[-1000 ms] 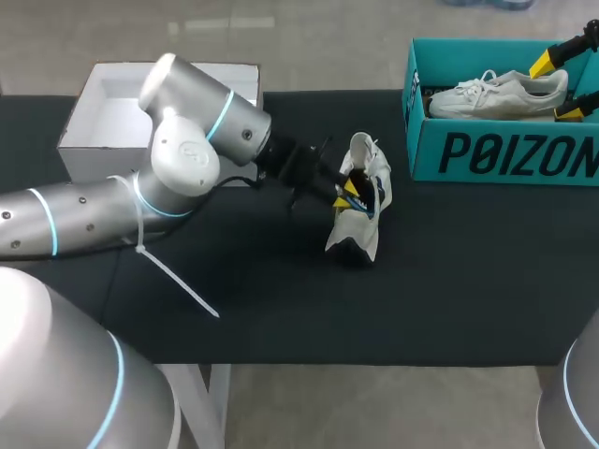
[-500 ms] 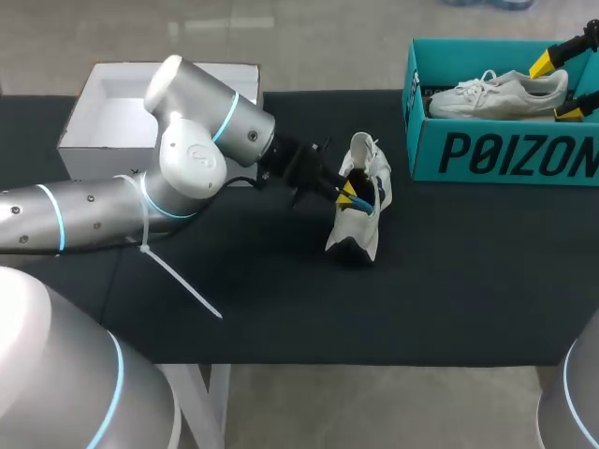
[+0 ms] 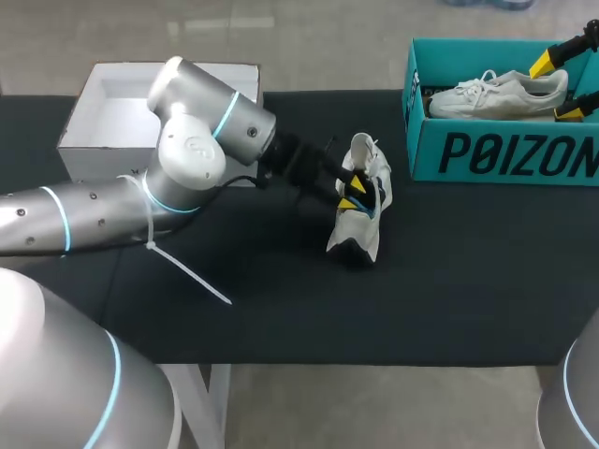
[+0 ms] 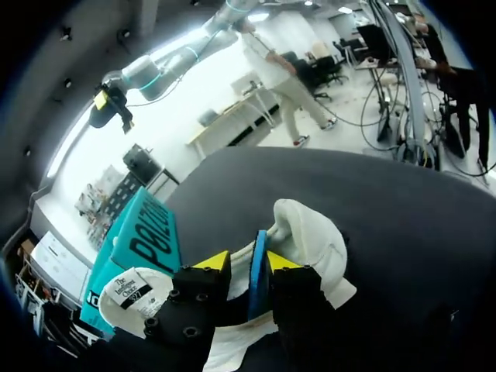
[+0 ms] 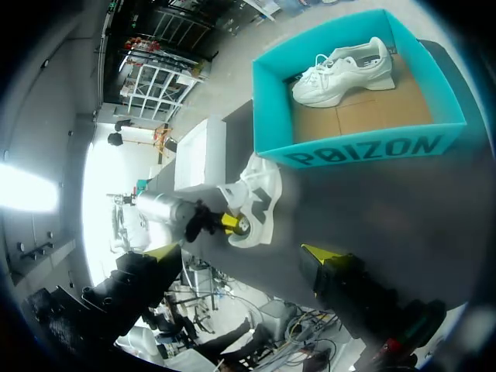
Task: Take the shoe out of the shoebox, open the shoe tongue, remove and reinsert the insole, then place the shoe into the shoebox
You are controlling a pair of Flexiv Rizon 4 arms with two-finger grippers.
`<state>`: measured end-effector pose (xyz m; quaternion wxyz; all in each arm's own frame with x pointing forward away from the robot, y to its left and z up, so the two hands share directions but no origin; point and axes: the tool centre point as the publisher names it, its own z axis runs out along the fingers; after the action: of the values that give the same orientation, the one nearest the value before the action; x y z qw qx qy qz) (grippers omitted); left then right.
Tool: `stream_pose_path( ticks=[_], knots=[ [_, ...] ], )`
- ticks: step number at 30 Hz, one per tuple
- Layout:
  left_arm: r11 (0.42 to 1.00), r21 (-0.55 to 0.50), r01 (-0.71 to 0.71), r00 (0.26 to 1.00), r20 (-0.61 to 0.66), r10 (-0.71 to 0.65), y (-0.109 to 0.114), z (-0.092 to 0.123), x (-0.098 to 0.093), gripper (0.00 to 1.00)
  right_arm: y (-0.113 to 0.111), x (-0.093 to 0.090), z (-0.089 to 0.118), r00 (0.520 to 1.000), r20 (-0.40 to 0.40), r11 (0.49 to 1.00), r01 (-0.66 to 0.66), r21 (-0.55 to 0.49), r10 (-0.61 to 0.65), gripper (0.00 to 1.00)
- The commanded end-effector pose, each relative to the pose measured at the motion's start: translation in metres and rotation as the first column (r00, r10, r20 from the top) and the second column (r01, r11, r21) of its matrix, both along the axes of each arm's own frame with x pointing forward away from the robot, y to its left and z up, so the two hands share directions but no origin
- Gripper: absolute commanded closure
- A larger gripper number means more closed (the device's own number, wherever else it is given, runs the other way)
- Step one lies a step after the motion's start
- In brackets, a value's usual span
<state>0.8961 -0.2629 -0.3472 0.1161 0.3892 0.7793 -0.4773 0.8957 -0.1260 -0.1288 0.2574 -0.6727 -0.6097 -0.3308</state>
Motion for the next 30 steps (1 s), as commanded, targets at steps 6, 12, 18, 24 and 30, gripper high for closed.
stream_pose_path(
  ticks=[6,12,18,24,30],
  knots=[
    [0.996,0.092,0.011,1.0,0.009,-0.012,0.006,0.004,0.0,1.0,0.0,-0.001,0.0,1.0,-0.001,1.0,0.001,-0.004,-0.001,0.0],
    [0.993,0.117,0.03,1.0,-0.008,-0.029,0.005,0.0,-0.003,1.0,0.0,-0.001,0.0,1.0,-0.001,1.0,0.001,-0.004,-0.001,0.0],
    [0.995,0.093,0.043,0.999,-0.037,-0.039,-0.006,-0.006,-0.007,1.0,0.0,-0.001,0.0,1.0,-0.001,1.0,0.001,-0.004,-0.001,0.0],
    [0.986,0.158,0.046,0.996,-0.083,-0.033,0.002,-0.012,-0.012,0.66,0.0,-0.001,0.0,1.0,-0.001,1.0,0.001,-0.004,-0.001,0.0],
    [0.983,0.179,0.039,0.996,-0.085,-0.024,0.014,0.016,-0.011,0.0,0.0,-0.001,0.0,1.0,-0.001,1.0,0.001,-0.004,-0.001,0.0]
  ],
)
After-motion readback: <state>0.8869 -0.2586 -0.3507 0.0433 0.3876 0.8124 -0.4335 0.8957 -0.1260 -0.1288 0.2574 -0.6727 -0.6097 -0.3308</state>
